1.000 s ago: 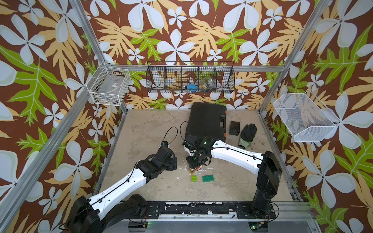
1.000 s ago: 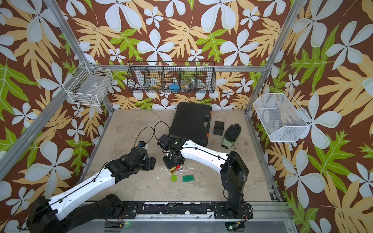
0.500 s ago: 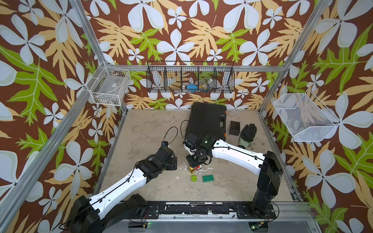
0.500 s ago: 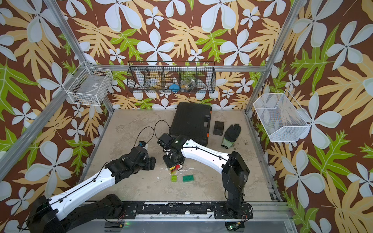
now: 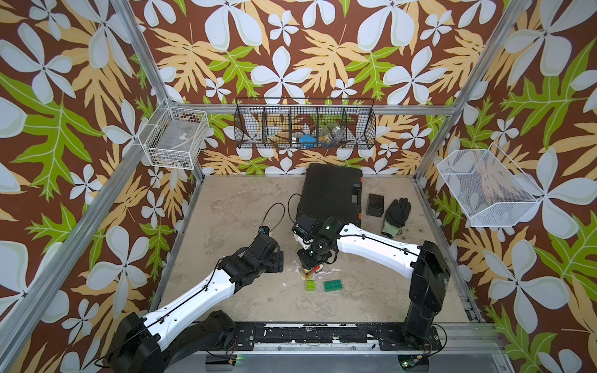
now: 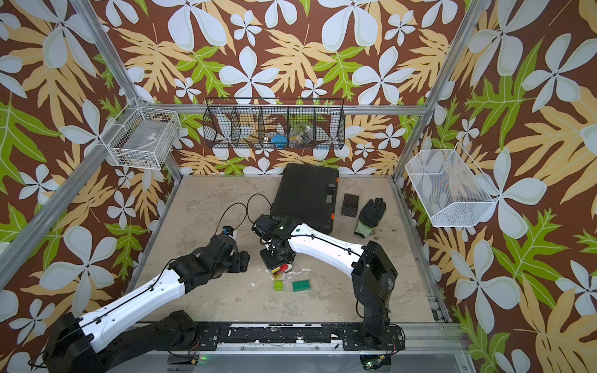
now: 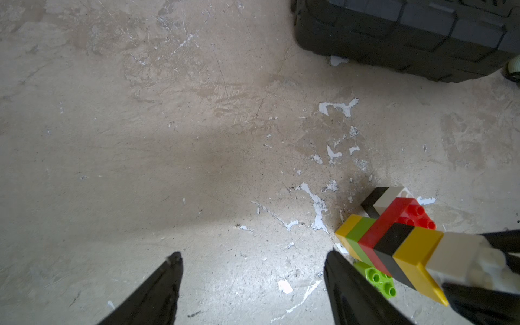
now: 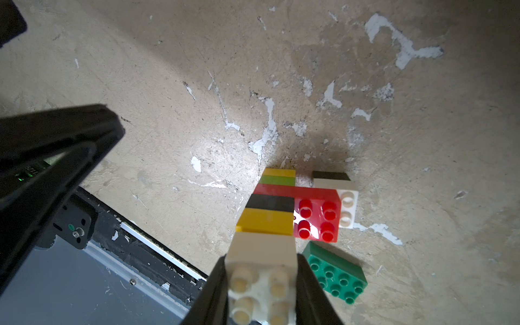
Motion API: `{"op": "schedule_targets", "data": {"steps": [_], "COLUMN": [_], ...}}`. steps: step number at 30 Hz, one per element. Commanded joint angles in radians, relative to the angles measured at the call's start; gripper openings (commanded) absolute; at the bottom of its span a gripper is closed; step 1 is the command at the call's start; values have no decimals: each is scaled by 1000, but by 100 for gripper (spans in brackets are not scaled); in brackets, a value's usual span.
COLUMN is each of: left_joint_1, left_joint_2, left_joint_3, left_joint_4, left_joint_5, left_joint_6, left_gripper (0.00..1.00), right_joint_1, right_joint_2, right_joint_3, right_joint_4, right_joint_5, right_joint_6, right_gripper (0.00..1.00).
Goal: Assemble a giraffe with lego
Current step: Assemble the lego brick with the lego brick.
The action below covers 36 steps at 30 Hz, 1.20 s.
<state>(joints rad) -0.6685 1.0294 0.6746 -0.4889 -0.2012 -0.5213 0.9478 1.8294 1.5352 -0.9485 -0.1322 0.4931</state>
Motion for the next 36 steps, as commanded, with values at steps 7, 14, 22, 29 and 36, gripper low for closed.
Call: {"op": "schedule_targets", "data": {"steps": [7, 14, 22, 29, 36], "left_joint_1": [1, 1, 1, 1, 1], "left_joint_2": [6, 9, 7, 12, 5], "left_joint_3": [-1, -3, 2, 12, 20], "left_joint_4": [15, 18, 16, 12, 9], "left_joint_5": [3, 1, 3, 4, 2], "left_joint_6": [10, 11, 11, 16, 18], "left_gripper": [82, 82, 82, 82, 83], "right_joint_1": [3, 5, 8, 8, -1], "right_joint_2": [16, 28, 30, 28, -20], "right_joint_3": [-11, -33, -120, -81, 13], "right_joint_4": [-57, -85, -35, -20, -20], "right_joint_5": [46, 76, 61, 64, 108], "right_joint_6": [-14, -24, -16, 1, 36], "right_gripper": [27, 27, 27, 30, 63]}}
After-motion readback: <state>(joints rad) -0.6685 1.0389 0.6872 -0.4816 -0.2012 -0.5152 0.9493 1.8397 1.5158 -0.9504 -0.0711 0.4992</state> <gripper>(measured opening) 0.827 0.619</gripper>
